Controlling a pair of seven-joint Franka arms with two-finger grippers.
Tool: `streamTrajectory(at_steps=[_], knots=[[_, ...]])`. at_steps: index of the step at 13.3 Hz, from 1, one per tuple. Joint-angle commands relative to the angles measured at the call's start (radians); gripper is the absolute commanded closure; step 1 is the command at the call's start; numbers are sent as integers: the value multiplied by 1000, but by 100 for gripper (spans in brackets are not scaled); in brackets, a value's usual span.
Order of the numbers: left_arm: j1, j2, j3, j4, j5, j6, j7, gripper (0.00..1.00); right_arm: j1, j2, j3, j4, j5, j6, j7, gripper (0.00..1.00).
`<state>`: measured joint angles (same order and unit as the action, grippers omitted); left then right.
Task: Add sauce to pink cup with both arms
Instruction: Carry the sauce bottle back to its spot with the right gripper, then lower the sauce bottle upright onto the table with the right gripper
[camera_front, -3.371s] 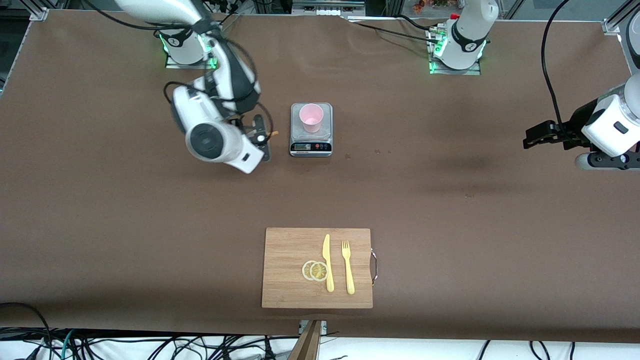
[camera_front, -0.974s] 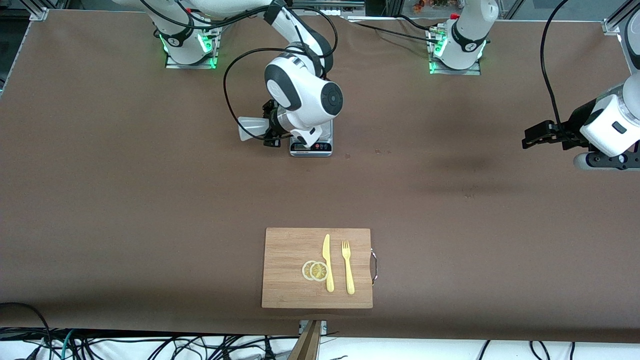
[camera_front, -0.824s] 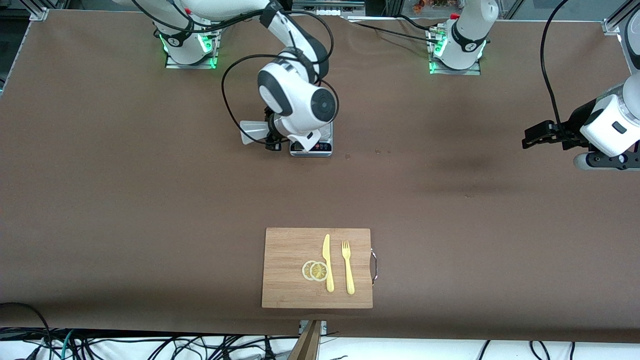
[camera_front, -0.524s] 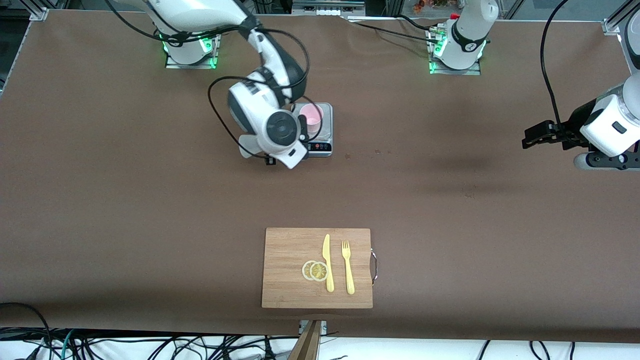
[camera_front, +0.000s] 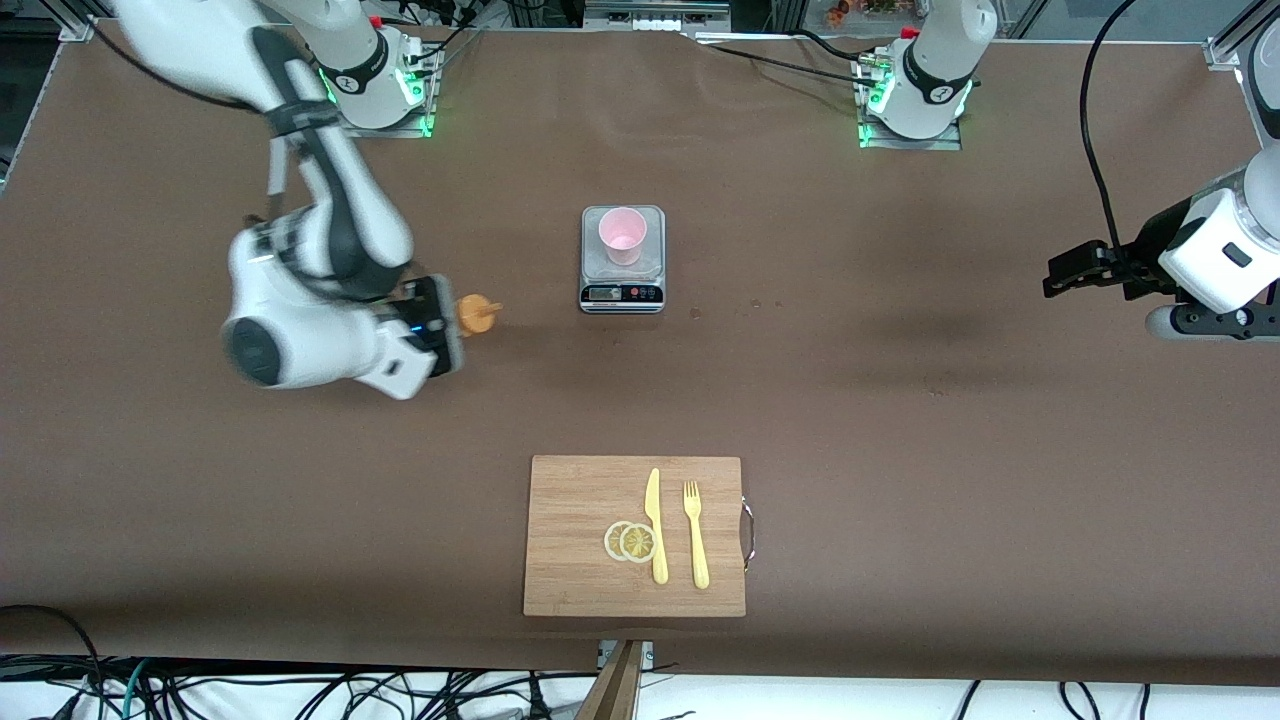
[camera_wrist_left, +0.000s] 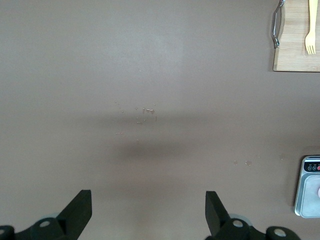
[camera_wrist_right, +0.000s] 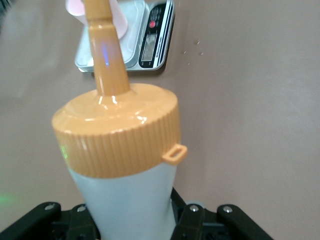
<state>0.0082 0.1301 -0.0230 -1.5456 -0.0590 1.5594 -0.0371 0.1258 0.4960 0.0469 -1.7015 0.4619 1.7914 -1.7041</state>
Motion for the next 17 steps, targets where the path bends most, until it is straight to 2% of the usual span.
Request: streamTrajectory(at_steps=[1,3,5,6,8,14,15,16,17], knots=[[-1,16,-2,30,7,-12,11,0,-165,-22,16,-64,159,-81,-214,81],[-1,16,-3,30,7,-12,11,0,-251,34,-25,-63,239,-150,-299,81],[1,16,-3,30,7,-12,11,0,-314,122,-44,-64,402,-240,-420,81],[1,16,-3,30,8,-12,11,0,-316,148,-74,-64,461,-271,-449,81],[-1,16,-3,30,7,-12,11,0,-319,182,-107,-63,477,-279,-518,81],[-1,16,-3,30,7,-12,10,0,-307,233,-117,-61,468,-261,-678,78],[-1,16,-3,30,8,-12,11,0,-305,234,-119,-63,465,-257,-678,65],[1,16,-3,30,8,-12,11,0,-305,236,-121,-63,465,-267,-675,49],[3,16,-2,30,8,-12,14,0,-305,237,-128,-64,462,-268,-674,0]])
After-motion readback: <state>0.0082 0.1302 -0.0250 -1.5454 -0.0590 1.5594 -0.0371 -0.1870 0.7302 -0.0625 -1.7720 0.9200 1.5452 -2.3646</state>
